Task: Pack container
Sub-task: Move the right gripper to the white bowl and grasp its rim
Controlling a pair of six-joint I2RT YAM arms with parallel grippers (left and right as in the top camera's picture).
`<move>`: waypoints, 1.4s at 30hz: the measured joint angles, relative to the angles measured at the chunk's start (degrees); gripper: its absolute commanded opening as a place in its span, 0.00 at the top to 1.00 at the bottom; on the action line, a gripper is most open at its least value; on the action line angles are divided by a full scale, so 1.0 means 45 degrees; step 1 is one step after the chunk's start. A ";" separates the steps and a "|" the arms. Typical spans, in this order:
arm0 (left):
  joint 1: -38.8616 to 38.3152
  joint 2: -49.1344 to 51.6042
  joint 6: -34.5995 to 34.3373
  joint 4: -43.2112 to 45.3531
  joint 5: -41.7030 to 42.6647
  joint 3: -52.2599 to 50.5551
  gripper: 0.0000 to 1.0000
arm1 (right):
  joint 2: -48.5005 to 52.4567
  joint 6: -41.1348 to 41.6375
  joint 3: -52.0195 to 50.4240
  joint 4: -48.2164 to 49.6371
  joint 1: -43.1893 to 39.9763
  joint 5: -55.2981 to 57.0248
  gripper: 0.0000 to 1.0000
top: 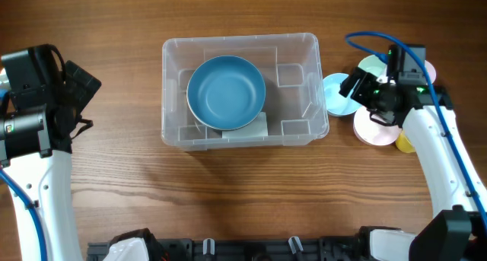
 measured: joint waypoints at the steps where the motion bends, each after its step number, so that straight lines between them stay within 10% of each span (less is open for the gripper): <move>1: 0.0000 0.0000 0.0000 0.0000 0.0000 0.0000 0.00 | 0.0000 0.0000 0.0005 -0.0058 -0.0141 0.0000 0.00; 22: 0.0000 0.0000 0.0000 0.0000 0.0000 0.0000 0.00 | 0.0000 -0.3716 -0.0049 -0.3434 -0.1365 0.0141 0.06; 42: 0.0000 0.0000 0.0000 0.0000 0.0000 0.0000 0.00 | 0.0024 -0.5790 -0.3434 0.1515 -0.1365 -0.0466 0.17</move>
